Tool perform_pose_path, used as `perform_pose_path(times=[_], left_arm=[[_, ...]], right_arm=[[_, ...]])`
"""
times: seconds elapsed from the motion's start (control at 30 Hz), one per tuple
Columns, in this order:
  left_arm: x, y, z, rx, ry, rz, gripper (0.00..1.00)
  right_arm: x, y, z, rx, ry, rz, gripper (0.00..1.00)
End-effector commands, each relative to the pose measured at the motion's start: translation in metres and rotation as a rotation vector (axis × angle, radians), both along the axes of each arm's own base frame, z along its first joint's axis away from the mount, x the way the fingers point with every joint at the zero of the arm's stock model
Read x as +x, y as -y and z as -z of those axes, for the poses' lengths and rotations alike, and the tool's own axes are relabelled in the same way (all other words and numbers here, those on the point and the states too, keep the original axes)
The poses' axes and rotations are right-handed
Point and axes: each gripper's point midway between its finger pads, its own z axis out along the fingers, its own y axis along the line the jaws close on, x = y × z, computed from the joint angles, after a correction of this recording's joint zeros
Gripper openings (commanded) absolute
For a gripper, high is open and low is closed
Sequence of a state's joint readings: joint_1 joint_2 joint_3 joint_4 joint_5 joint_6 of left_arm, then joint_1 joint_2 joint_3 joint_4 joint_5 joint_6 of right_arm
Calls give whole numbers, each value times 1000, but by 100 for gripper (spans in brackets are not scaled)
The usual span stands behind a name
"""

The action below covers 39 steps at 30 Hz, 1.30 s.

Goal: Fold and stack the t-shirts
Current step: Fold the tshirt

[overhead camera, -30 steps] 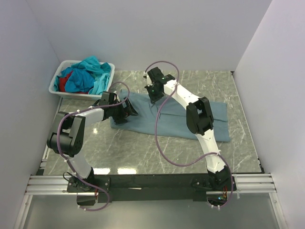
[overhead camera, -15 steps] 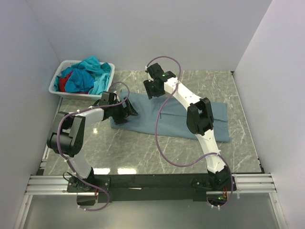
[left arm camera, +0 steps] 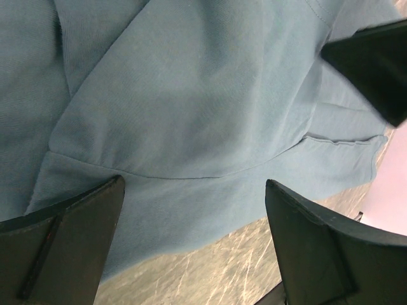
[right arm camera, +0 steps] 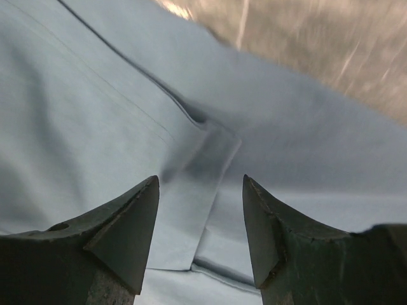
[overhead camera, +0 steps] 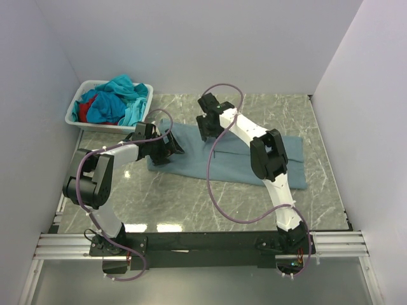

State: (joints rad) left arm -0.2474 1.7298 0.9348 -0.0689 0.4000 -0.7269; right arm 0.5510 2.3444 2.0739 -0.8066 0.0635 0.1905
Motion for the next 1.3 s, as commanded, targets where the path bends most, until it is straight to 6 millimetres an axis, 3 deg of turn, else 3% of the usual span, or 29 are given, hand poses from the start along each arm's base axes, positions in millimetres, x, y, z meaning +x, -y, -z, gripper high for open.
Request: perform_pose_path(times=[0.0, 0.1, 0.13, 0.17, 0.23, 0.27, 0.33, 0.37, 0.4, 0.5, 0.53, 0.6, 0.63, 0.67, 0.7, 0.73, 0.8, 0.83, 0.87, 0.9, 0.93, 0.97, 1.0, 1.03, 1.1, 1.13, 1.27], left_arm=[[1, -15, 12, 66, -3, -36, 99], [4, -14, 14, 60, -6, -40, 99], [8, -14, 14, 57, -8, -45, 99], [11, -14, 14, 55, -8, -46, 99], [20, -12, 15, 54, -8, -55, 99], [23, -11, 15, 53, -8, -54, 99], [36, -9, 20, 57, -15, -57, 99], [39, -9, 23, 65, -29, -56, 99], [44, -8, 24, 69, -31, -57, 99], [67, -2, 26, 68, -41, -47, 100], [85, 1, 25, 73, -23, -55, 99], [98, 3, 27, 81, -34, -56, 99], [121, 7, 25, 82, -11, -58, 99], [130, 9, 24, 83, -9, -54, 99], [134, 11, 42, 91, -48, -51, 99], [157, 19, 22, 61, 6, -40, 99], [177, 27, 19, 42, 28, -36, 99], [196, 33, 17, 25, 47, -38, 99], [203, 40, 15, -4, 55, -22, 99], [206, 46, 31, -34, 18, -20, 100], [223, 57, 9, -97, 79, 1, 99], [226, 69, 1, -174, 93, 44, 99], [231, 76, 5, -230, 81, 37, 100], [236, 79, 2, -261, 99, 33, 99], [249, 84, 5, -299, 132, 11, 99], [257, 87, -5, -324, 159, 2, 99], [278, 87, -8, -349, 211, -61, 99]], right_arm=[[1, 10, -24, 23, 47, 86, 62], [5, 33, -21, 64, 24, 183, 67], [12, 52, -29, 92, 32, 228, 69], [11, 62, -20, 106, 22, 252, 73], [12, 77, -32, 187, 29, 280, 78], [14, 103, -20, 204, 14, 328, 80], [12, 126, -19, 249, 2, 378, 84], [11, 156, -8, 247, -18, 441, 85], [9, 168, -7, 248, -20, 466, 86], [-1, 218, 3, 221, -32, 565, 87], [-5, 229, 4, 211, -29, 585, 88], [-15, 248, 7, 202, -35, 640, 88], [-23, 264, 14, 192, -50, 688, 88], [-28, 270, 16, 196, -66, 713, 88], [-32, 276, 17, 201, -75, 733, 88], [-40, 277, 24, 202, -99, 742, 88], [-50, 272, 25, 222, -121, 748, 88], [-54, 266, 26, 245, -135, 745, 89], [-68, 254, 34, 293, -176, 732, 89], [-72, 248, 26, 326, -166, 722, 89], [-94, 240, 38, 331, -215, 721, 90], [-103, 234, 39, 343, -224, 722, 91], [-112, 228, 31, 354, -208, 710, 91], [-135, 223, 41, 342, -247, 708, 91], [-157, 197, 34, 356, -256, 649, 92], [-179, 186, 42, 344, -293, 622, 92], [-234, 118, 42, 364, -370, 469, 93]])
